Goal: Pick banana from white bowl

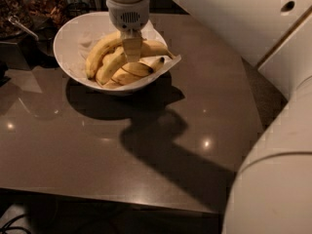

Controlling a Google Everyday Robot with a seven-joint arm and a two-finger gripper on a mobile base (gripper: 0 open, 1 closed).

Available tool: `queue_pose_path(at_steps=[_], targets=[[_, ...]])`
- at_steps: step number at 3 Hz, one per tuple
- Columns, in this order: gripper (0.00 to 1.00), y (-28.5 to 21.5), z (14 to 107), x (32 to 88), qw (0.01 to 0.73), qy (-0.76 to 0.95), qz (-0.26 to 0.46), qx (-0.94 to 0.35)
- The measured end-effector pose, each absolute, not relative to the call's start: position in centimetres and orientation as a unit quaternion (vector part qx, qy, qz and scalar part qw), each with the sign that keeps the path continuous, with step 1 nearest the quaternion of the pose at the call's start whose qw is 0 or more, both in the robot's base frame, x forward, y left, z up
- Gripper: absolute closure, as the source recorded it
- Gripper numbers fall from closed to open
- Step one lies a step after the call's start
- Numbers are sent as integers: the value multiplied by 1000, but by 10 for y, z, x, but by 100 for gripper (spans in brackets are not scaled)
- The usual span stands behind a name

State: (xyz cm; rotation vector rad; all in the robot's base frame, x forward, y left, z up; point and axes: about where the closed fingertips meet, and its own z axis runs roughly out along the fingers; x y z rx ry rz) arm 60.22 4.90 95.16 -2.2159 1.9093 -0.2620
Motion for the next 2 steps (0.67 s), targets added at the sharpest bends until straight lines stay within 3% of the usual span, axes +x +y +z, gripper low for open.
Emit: queue_pose_path(at_steps=[2], targets=[[100, 42, 989, 568, 141, 639, -98, -750]])
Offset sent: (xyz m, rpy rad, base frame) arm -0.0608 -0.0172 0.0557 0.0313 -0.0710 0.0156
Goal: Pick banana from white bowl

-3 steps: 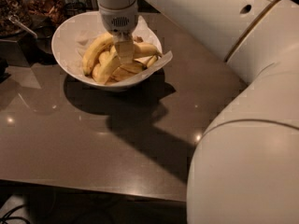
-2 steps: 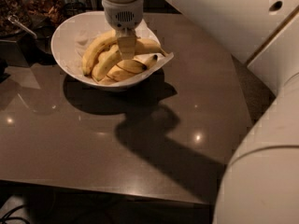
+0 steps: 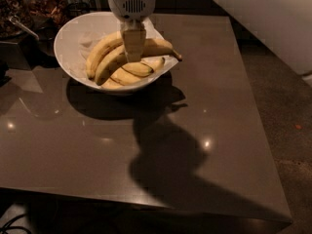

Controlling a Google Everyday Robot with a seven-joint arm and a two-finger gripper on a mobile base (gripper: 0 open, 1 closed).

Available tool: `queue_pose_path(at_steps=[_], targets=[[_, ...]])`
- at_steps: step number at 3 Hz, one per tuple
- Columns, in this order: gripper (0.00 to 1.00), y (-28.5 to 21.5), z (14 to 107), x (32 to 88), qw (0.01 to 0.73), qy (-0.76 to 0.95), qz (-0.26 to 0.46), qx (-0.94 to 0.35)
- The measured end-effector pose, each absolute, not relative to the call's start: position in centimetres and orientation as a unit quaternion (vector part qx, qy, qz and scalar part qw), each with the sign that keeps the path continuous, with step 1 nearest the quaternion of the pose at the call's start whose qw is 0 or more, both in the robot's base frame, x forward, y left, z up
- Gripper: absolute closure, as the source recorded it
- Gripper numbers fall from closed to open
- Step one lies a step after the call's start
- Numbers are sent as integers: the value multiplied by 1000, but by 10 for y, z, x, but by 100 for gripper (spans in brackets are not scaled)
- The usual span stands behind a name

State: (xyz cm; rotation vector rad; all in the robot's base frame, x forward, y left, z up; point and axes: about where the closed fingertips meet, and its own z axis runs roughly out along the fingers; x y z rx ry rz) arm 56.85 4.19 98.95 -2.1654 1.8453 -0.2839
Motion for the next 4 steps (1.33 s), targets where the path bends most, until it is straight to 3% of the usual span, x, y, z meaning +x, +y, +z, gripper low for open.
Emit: queue_pose_path(at_steps=[4], targets=[[100, -8, 1004, 467, 200, 648, -80, -730]])
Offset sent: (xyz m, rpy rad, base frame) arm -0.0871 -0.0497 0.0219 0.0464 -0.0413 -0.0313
